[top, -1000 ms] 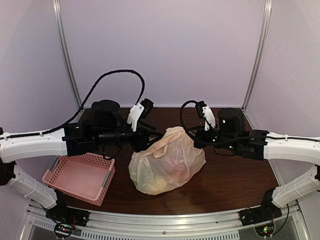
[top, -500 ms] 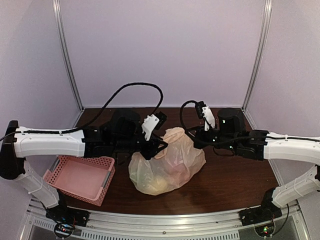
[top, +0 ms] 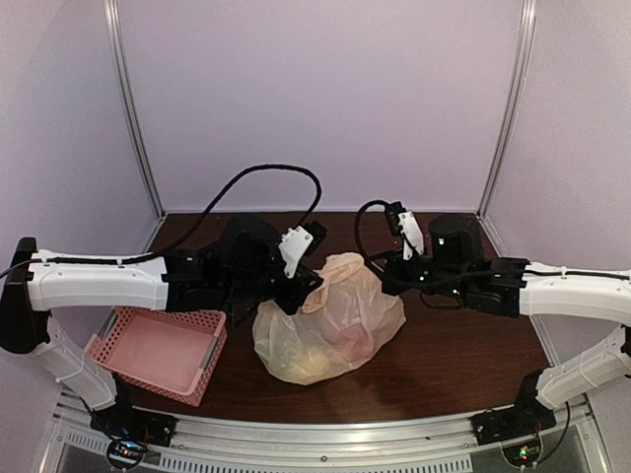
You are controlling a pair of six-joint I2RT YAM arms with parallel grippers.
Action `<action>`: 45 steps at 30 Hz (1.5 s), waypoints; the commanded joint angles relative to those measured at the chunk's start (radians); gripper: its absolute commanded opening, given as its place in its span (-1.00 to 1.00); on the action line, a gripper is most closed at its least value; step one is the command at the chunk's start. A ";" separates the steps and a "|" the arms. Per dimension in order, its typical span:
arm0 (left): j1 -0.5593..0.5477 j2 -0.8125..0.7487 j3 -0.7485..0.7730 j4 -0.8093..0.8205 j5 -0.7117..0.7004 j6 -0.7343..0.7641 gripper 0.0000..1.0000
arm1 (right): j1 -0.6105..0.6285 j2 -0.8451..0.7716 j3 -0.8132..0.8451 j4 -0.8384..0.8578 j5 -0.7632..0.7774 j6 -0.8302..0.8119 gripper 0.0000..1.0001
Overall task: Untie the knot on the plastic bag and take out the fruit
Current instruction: Untie the bag handles from the takeout bag.
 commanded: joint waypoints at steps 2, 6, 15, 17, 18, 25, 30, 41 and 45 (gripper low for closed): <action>-0.005 0.004 0.021 -0.003 -0.014 0.003 -0.87 | -0.006 -0.021 -0.018 0.022 0.001 0.017 -1.00; -0.005 -0.003 0.016 0.003 -0.011 -0.001 -1.00 | -0.006 -0.030 -0.026 0.022 0.020 0.024 -1.00; -0.005 -0.073 -0.045 0.058 -0.046 -0.036 -1.00 | -0.006 -0.068 -0.042 -0.016 0.133 0.063 -1.00; -0.005 -0.087 -0.052 0.062 -0.052 -0.039 -1.00 | -0.008 -0.076 -0.045 -0.029 0.163 0.072 -1.00; -0.004 -0.094 -0.056 0.062 -0.055 -0.040 -1.00 | -0.010 -0.079 -0.045 -0.035 0.177 0.078 -1.00; 0.009 -0.150 -0.081 0.067 -0.069 -0.051 -1.00 | -0.052 -0.117 -0.076 -0.037 0.218 0.133 -1.00; 0.039 -0.190 -0.125 0.088 -0.064 -0.086 -1.00 | -0.086 -0.142 -0.126 -0.061 0.235 0.167 -1.00; 0.116 -0.301 -0.314 0.184 -0.024 -0.239 -1.00 | -0.121 -0.169 -0.272 -0.045 0.239 0.247 -1.00; 0.138 -0.331 -0.350 0.228 0.015 -0.252 -1.00 | -0.124 -0.191 -0.292 -0.046 0.240 0.262 -1.00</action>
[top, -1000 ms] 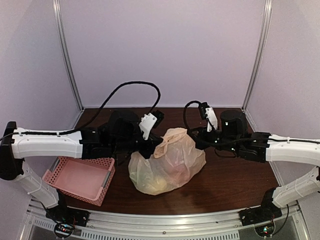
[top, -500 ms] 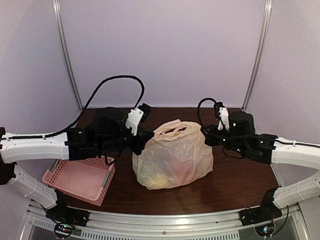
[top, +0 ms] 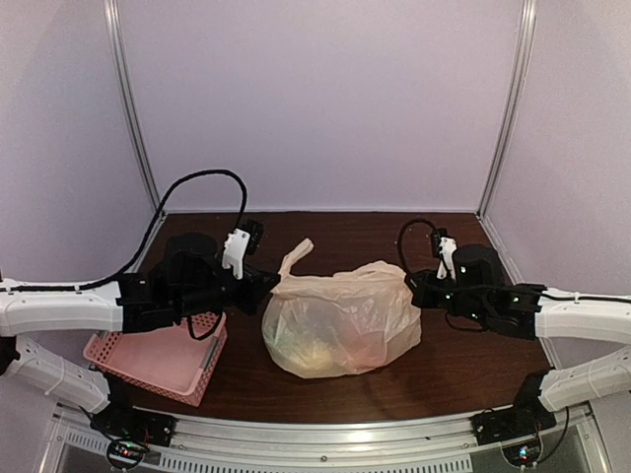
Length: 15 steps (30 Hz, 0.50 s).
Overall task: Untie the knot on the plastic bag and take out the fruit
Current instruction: Untie the bag handles from the takeout bag.
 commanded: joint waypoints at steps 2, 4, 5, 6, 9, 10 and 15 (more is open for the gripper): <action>0.041 -0.051 -0.031 0.078 0.038 -0.031 -1.00 | -0.026 -0.041 -0.031 -0.028 0.066 0.010 -1.00; 0.041 -0.050 -0.029 0.100 0.085 -0.016 -1.00 | -0.026 -0.061 -0.017 -0.004 0.024 -0.041 -1.00; 0.041 -0.046 -0.028 0.110 0.115 -0.008 -1.00 | -0.025 -0.075 -0.007 -0.003 -0.011 -0.075 -0.93; 0.041 -0.042 -0.024 0.119 0.138 -0.001 -1.00 | -0.026 -0.091 0.006 -0.006 -0.043 -0.113 -0.82; 0.041 -0.023 -0.015 0.143 0.222 0.006 -1.00 | -0.025 -0.138 0.056 -0.050 -0.117 -0.217 -0.38; 0.041 -0.016 -0.013 0.151 0.237 0.007 -1.00 | -0.024 -0.153 0.076 -0.073 -0.129 -0.248 -0.23; 0.042 -0.005 -0.009 0.182 0.280 0.005 -1.00 | -0.023 -0.146 0.218 -0.218 -0.173 -0.383 0.26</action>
